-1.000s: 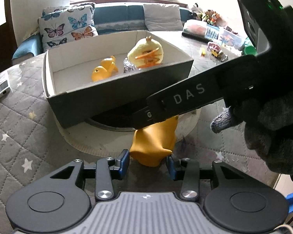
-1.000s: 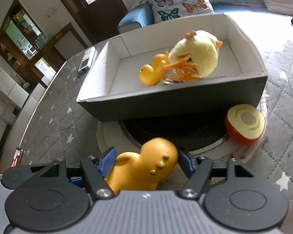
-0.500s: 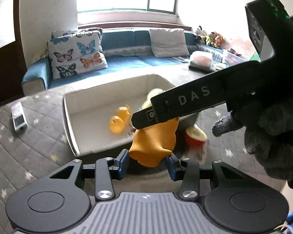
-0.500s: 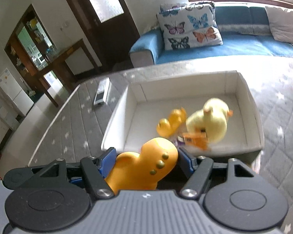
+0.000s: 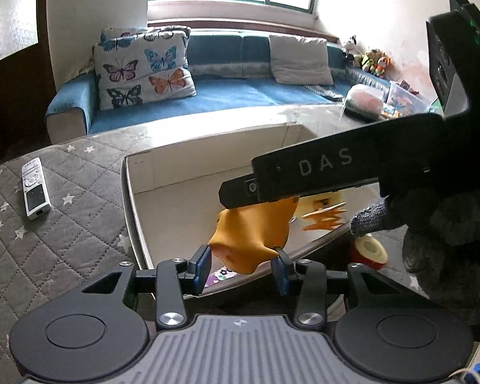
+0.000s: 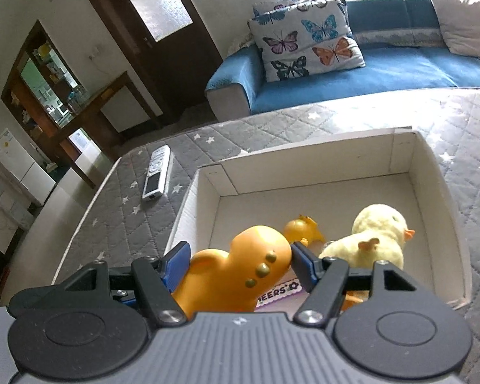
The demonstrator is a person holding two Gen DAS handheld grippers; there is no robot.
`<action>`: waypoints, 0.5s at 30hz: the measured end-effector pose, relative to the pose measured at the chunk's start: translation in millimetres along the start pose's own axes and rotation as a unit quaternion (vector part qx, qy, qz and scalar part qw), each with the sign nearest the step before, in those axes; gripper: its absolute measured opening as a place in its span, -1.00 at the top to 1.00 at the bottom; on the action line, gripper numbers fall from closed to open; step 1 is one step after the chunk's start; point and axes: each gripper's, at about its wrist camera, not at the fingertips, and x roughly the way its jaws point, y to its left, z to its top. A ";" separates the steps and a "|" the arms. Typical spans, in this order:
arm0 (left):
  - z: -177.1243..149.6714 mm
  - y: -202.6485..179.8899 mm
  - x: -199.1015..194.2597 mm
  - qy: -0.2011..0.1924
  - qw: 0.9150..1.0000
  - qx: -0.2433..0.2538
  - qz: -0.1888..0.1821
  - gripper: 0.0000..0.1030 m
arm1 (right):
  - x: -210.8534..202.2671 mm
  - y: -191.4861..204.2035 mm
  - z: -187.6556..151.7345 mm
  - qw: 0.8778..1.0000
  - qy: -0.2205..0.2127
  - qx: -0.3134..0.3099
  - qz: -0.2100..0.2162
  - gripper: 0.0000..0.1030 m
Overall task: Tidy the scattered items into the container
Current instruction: 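Carry the yellow rubber toy with the right tool over the open box, then lower the toy into the box and open the right tool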
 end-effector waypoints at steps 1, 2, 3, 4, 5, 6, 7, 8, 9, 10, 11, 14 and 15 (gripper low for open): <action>0.4 1.8 3.7 0.005 1.000 -0.001 -0.001 0.15 | 3.9 -0.9 0.2 1.000 0.003 0.001 -0.001 -0.35; 0.8 3.6 7.3 0.009 1.000 -0.002 -0.002 0.15 | 7.7 -1.8 0.5 1.000 0.006 0.003 -0.003 -0.35; 0.9 5.2 10.5 0.014 1.000 -0.003 -0.004 0.15 | 11.6 -2.7 0.7 1.000 0.008 0.004 -0.004 -0.35; 1.0 6.8 13.7 0.018 1.000 -0.004 -0.005 0.15 | 15.5 -3.6 1.0 1.000 0.011 0.006 -0.005 -0.35; 1.1 8.3 16.8 0.022 1.000 -0.004 -0.006 0.15 | 19.4 -4.5 1.2 1.000 0.014 0.007 -0.007 -0.35; 1.4 9.4 19.6 0.026 1.000 -0.005 -0.007 0.15 | 23.2 -5.4 1.5 1.000 0.017 0.008 -0.008 -0.35; 1.8 10.7 22.1 0.029 1.000 -0.007 -0.008 0.15 | 26.5 -6.2 1.6 1.000 0.019 0.010 -0.009 -0.35; 2.4 12.4 23.5 0.031 0.999 -0.011 -0.009 0.14 | 28.5 -6.6 1.3 1.000 0.021 0.010 -0.011 -0.35; 3.0 14.1 24.9 0.033 0.999 -0.016 -0.010 0.13 | 30.8 -6.7 0.9 1.000 0.023 0.011 -0.012 -0.36; 3.6 15.8 26.3 0.035 0.999 -0.020 -0.011 0.12 | 32.5 -7.0 0.8 1.000 0.023 0.012 -0.013 -0.36; 4.3 17.4 27.7 0.037 0.999 -0.025 -0.012 0.12 | 33.6 -6.6 0.9 1.000 0.024 0.011 -0.014 -0.36; 5.6 21.3 31.2 0.043 0.999 -0.033 -0.008 0.14 | 36.5 -2.6 -0.4 0.999 0.033 0.004 -0.022 -0.36; 5.2 22.0 31.6 0.044 0.998 -0.033 -0.009 0.14 | 37.2 -1.1 -2.2 0.999 0.034 0.001 -0.024 -0.36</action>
